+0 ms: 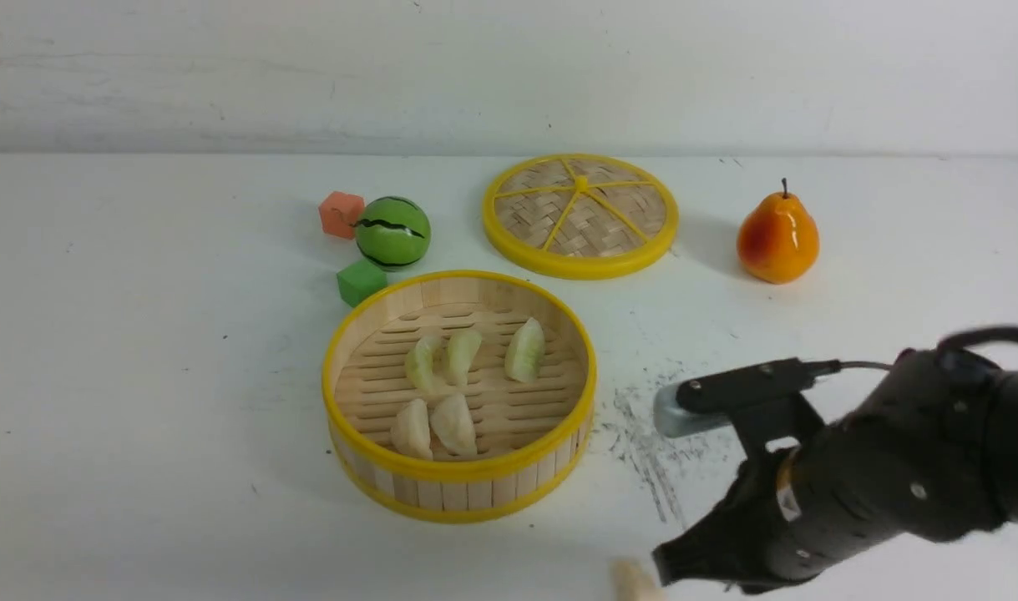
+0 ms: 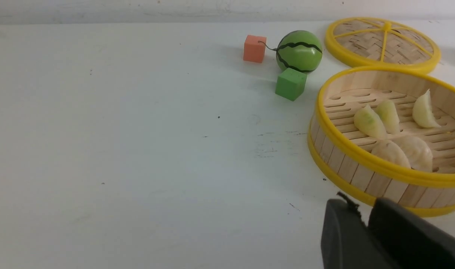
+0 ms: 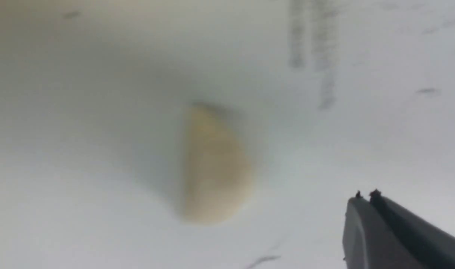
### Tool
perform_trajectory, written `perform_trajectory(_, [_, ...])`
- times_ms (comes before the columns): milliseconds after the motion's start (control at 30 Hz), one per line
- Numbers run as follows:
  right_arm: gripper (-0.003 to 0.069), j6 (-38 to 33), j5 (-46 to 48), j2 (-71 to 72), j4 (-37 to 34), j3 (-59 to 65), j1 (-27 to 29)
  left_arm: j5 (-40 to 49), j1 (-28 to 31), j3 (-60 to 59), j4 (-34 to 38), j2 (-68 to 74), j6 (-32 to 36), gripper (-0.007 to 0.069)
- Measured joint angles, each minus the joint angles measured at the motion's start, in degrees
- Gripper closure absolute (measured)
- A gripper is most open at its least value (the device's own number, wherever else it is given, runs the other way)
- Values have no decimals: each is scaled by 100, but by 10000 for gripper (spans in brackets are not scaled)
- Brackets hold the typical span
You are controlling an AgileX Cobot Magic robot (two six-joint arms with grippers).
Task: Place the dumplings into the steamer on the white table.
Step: 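Place the dumpling in the bamboo steamer basket with the right gripper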
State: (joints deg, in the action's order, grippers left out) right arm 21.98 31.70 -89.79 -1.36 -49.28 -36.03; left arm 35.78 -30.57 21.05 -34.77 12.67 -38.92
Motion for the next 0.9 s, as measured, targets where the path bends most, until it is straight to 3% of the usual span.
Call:
perform_trajectory(100, [531,-1560,17,-113,-1520,-214,-13,-6,0,0,0,0,0,523])
perform_trajectory(233, [309,-2103,-104,-460,-2039,-239,-13,-6,0,0,0,0,0,523])
perform_trajectory(333, [228,-2149,-272,-782,-2073,-239,-13,-6,0,0,0,0,0,523])
perform_trajectory(433, [234,-2160,-527,-998,-2089,-283,-13,-6,0,0,0,0,0,523])
perform_trajectory(600, [370,-2198,-659,-1056,-2089,-325,-8,-6,0,0,0,0,0,524])
perform_trajectory(900, [374,-2124,100,-547,-1444,-660,42,-6,0,0,-19,0,0,524])
